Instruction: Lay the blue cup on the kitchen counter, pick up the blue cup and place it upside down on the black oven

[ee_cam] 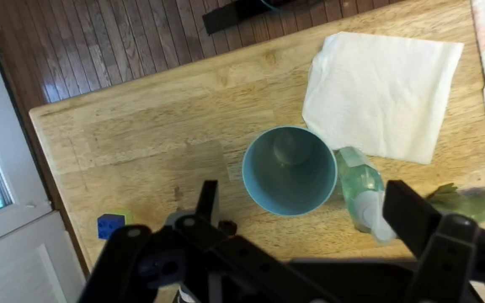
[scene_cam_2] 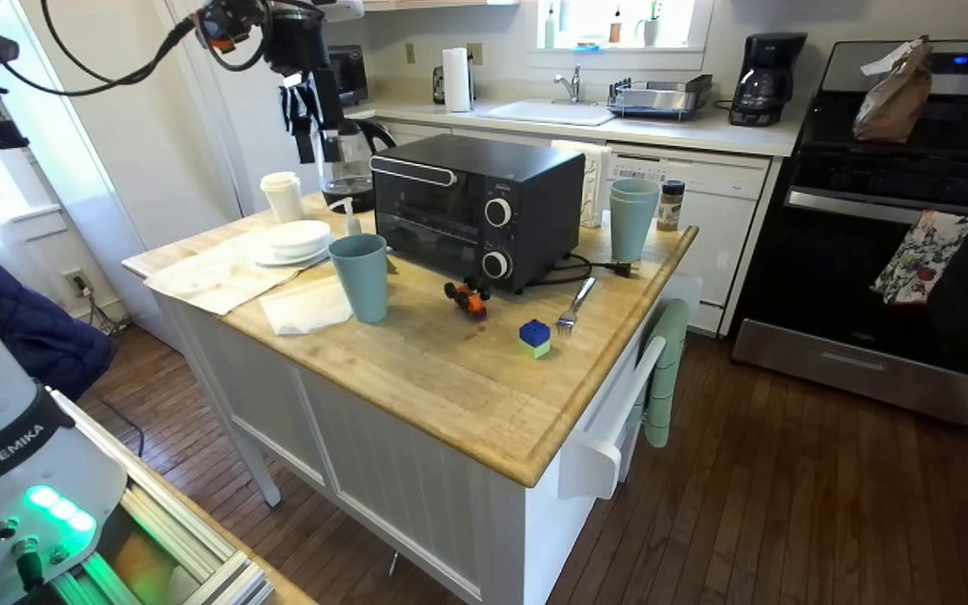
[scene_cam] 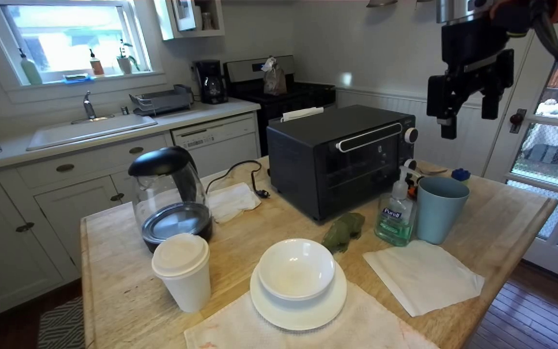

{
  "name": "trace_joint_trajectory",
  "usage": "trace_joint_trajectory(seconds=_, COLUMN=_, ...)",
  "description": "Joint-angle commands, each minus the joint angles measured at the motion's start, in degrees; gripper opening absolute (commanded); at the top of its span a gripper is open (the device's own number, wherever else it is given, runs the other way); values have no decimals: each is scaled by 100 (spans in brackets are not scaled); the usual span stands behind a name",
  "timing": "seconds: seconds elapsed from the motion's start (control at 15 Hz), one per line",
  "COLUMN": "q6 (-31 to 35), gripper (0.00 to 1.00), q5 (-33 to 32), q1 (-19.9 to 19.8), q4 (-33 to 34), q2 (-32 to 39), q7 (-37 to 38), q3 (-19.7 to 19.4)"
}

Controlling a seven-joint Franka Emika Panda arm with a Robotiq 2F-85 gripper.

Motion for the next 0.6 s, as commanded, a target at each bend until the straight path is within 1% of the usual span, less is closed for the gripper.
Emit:
trace_joint_trajectory(seconds=0.0, q6=36, gripper=100, q5=145, q1=-36, q4=-115, q2=34, q7=-333, q3=-265)
trace_joint_trajectory(seconds=0.13, q6=54, gripper=100, q5=155, q1=-61, q4=-218, q2=42, q7=-505, q3=-395)
trace_joint_trajectory(seconds=0.33, q6=311, gripper=100, q5=56, q1=-147, q4=-414, q2=120, q7=-580, q3=-575)
trace_joint_trajectory(seconds=0.47, q6=676, gripper=100, q5=169, q1=-200, q4=-571, q2=198, q7=-711, q3=-711)
trace_joint_trajectory(seconds=0.53, q6=967, gripper=100, q5=98, q1=-237, q4=-672, q2=248, q7=-772, q3=-765)
